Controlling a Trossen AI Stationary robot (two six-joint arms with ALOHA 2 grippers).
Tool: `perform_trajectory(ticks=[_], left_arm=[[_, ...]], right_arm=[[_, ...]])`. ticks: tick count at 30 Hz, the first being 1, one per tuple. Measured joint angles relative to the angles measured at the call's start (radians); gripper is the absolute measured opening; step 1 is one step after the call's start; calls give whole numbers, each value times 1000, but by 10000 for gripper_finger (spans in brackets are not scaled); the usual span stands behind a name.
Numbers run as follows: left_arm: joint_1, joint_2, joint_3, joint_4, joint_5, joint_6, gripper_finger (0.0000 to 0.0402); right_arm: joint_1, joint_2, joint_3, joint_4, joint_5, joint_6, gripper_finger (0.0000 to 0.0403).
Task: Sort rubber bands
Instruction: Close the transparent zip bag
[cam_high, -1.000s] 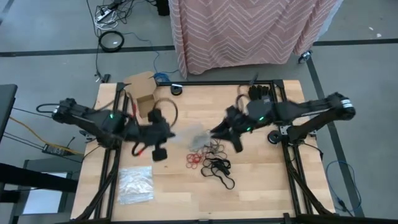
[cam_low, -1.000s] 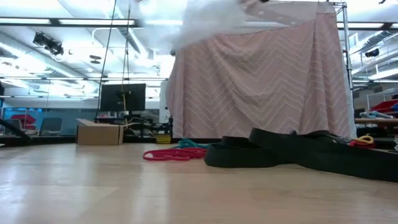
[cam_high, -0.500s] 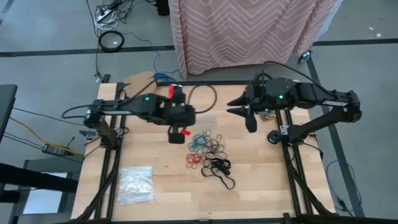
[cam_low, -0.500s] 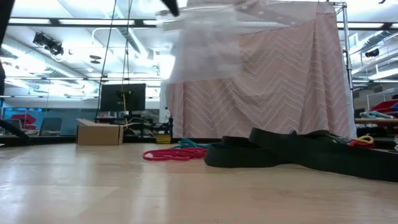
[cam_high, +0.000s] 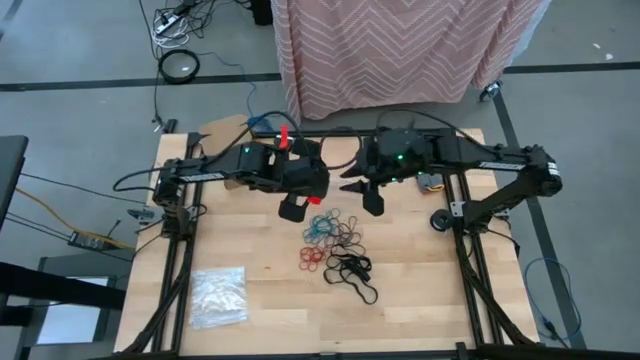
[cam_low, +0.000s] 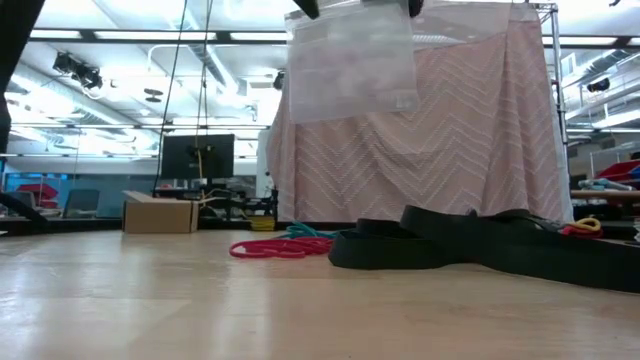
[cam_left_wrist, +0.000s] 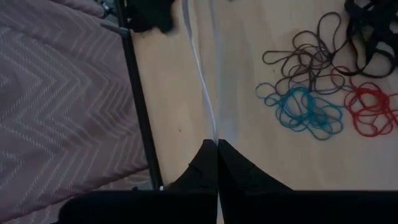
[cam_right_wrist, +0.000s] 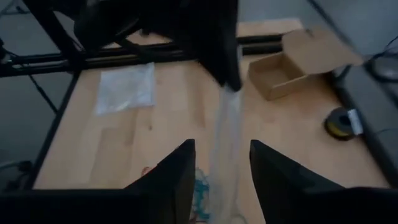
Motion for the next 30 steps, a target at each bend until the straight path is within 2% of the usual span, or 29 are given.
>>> perform_trajectory(ticks=[6, 9, 11, 14, 15, 24, 27, 30], left_arm=[[0, 0, 0, 65, -1, 26, 0], [0, -1, 0, 103, -1, 26, 0], [0, -3, 0, 103, -1, 26, 0], [0, -5, 0, 99, -7, 14, 0], [0, -5, 0, 100, -16, 12, 1], [2, -50, -1, 115, -94, -102, 53], [14, -94, -1, 139, -57, -149, 75], [35, -144, -1, 199, 36, -189, 98]], right_arm=[[0, 49, 1, 33, -9, 12, 159], [0, 63, 1, 32, 17, 57, 142], [-1, 68, 0, 30, 39, 84, 110], [-1, 67, 0, 39, 52, 90, 30], [-1, 64, 0, 37, 57, 93, 16], [-1, 33, 0, 30, 95, 132, 0], [-1, 21, 0, 35, 94, 132, 0], [-1, 15, 0, 45, 79, 132, 0]])
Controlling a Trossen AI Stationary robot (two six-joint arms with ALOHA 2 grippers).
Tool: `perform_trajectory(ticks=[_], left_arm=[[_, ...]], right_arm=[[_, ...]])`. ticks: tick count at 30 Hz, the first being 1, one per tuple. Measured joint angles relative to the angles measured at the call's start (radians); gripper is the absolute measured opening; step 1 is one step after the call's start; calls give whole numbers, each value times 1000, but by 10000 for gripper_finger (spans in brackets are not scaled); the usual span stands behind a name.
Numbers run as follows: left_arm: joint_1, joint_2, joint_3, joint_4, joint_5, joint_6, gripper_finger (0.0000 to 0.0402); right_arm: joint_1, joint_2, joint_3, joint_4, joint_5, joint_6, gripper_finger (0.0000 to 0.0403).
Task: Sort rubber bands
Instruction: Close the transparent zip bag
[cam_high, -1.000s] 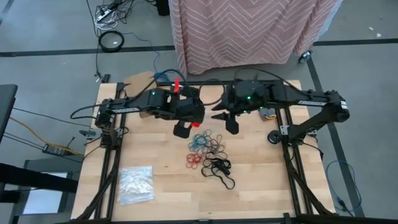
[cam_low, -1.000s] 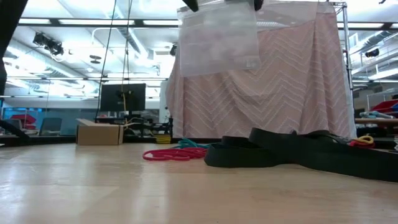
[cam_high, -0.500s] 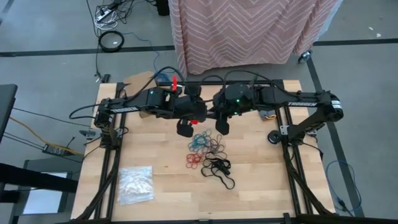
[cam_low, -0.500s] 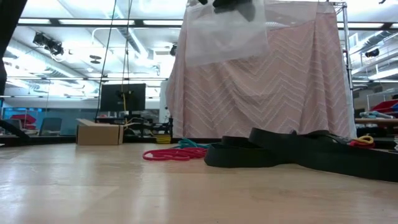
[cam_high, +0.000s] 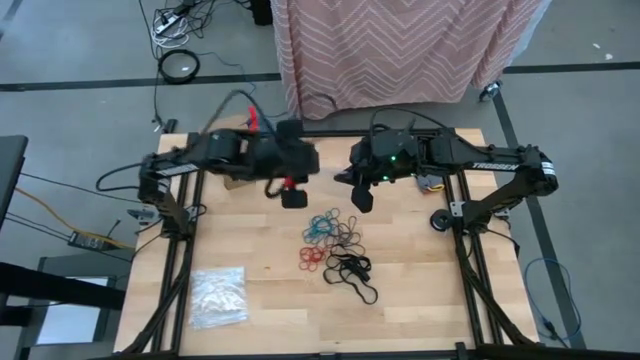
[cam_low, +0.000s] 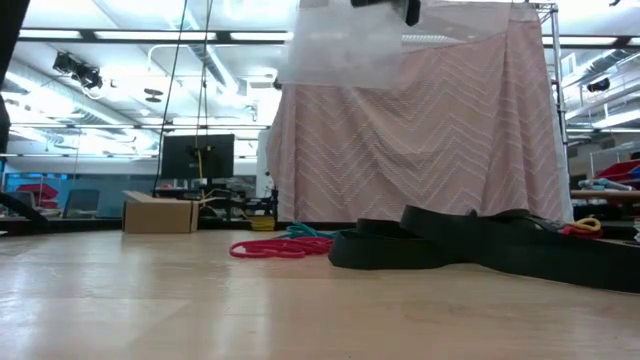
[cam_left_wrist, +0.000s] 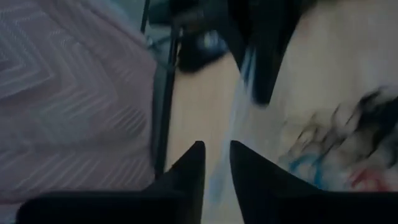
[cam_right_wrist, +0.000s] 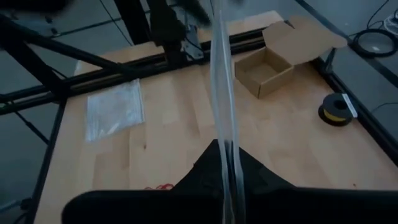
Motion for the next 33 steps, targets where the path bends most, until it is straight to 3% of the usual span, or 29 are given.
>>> perform_trajectory(ticks=[3, 8, 11, 33], left_arm=[[21, -40, 0, 52, 86, -23, 121], [51, -93, -4, -54, 97, -68, 151], [73, -120, -13, -65, 159, -89, 161], [188, -126, -29, 79, 421, -30, 163]], right_arm=[[0, 0, 0, 13, -12, 0, 0], [0, -14, 0, 55, -13, 0, 0], [5, -38, 0, 87, -11, 1, 0], [5, -94, 0, 138, -13, -17, 0]])
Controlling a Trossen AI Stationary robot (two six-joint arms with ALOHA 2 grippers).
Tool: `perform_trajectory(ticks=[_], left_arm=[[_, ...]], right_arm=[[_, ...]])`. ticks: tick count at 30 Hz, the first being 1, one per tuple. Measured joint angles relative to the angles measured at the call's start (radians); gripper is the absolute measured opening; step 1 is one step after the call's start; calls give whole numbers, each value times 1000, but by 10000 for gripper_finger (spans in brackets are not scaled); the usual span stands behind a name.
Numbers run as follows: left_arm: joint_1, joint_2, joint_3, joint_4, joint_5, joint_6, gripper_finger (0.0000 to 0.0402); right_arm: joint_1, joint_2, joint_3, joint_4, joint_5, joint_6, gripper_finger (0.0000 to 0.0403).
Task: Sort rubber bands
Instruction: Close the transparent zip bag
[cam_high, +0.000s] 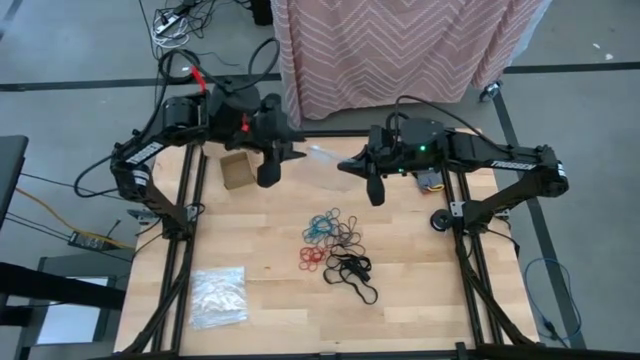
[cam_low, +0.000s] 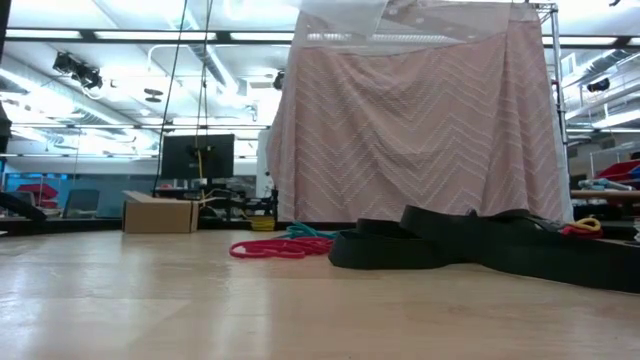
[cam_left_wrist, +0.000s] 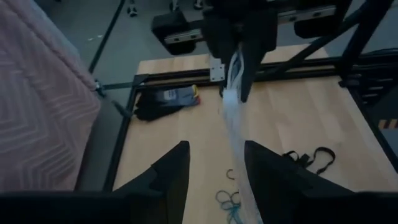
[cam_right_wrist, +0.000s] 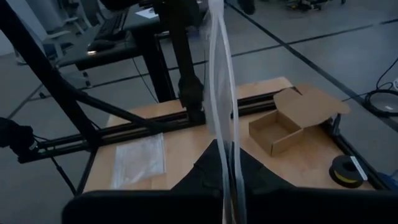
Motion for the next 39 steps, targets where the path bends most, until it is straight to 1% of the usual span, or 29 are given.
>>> perform_trajectory(ticks=[3, 12, 18, 28, 30, 32, 34, 36, 38, 39], left_arm=[[1, 5, 0, 17, 35, 6, 163], [15, -14, 0, -11, 38, 17, 163], [28, -22, 2, -8, 80, 5, 163], [27, 17, 2, 30, 82, -7, 162], [27, 22, 2, 31, 69, -7, 158], [27, 23, 2, 31, 48, -7, 143], [27, 24, 2, 32, 30, -7, 116], [27, 24, 2, 47, 29, -7, 77], [27, 24, 2, 55, 30, -6, 28], [27, 24, 2, 52, 30, -7, 15]], right_arm=[[0, 0, 0, 1, 2, 0, 0], [0, 0, 0, 1, 9, 1, 0], [0, 0, 0, 1, 10, 1, 0], [0, 1, 0, 12, 10, 0, 0], [0, 1, 0, 11, 10, 0, 0], [0, 1, 0, 11, 10, 0, 0], [0, 1, 0, 11, 10, 0, 0], [0, 1, 0, 11, 10, -1, 0], [0, 1, 0, 11, 10, -6, 0], [0, 1, 0, 11, 12, -12, 0]])
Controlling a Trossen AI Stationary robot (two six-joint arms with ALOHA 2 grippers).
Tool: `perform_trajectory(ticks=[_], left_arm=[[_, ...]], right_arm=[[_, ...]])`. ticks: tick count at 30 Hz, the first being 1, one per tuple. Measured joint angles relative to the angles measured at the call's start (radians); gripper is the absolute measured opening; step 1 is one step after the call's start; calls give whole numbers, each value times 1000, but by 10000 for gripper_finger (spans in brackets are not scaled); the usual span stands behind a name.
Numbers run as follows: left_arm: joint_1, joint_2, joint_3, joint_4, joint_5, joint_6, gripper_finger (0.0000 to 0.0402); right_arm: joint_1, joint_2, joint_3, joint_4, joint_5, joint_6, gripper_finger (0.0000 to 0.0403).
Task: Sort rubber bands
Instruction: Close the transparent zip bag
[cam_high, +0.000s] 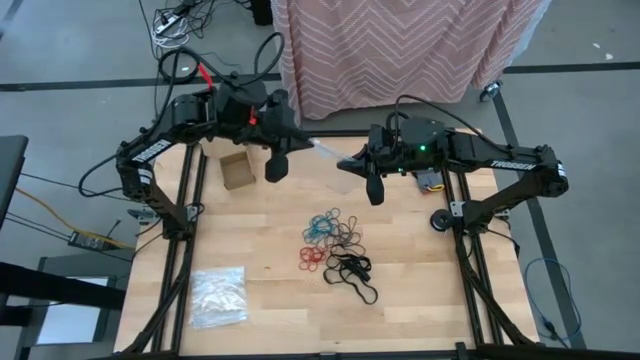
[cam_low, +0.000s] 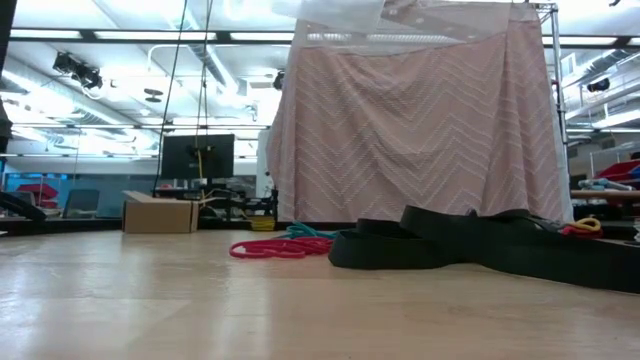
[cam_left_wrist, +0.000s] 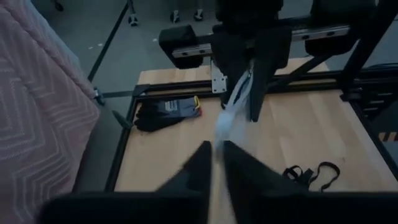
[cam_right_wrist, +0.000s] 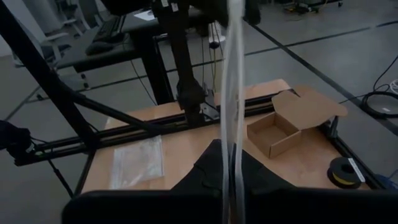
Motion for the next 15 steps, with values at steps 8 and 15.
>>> perform_trajectory(ticks=[8, 15], left_arm=[[0, 6, 0, -7, -12, 0, 3], [0, 6, 0, -53, 3, 0, 2]], right_arm=[[-1, 0, 0, 58, -4, -143, 33], [-13, 0, 0, 76, 18, -162, 135]])
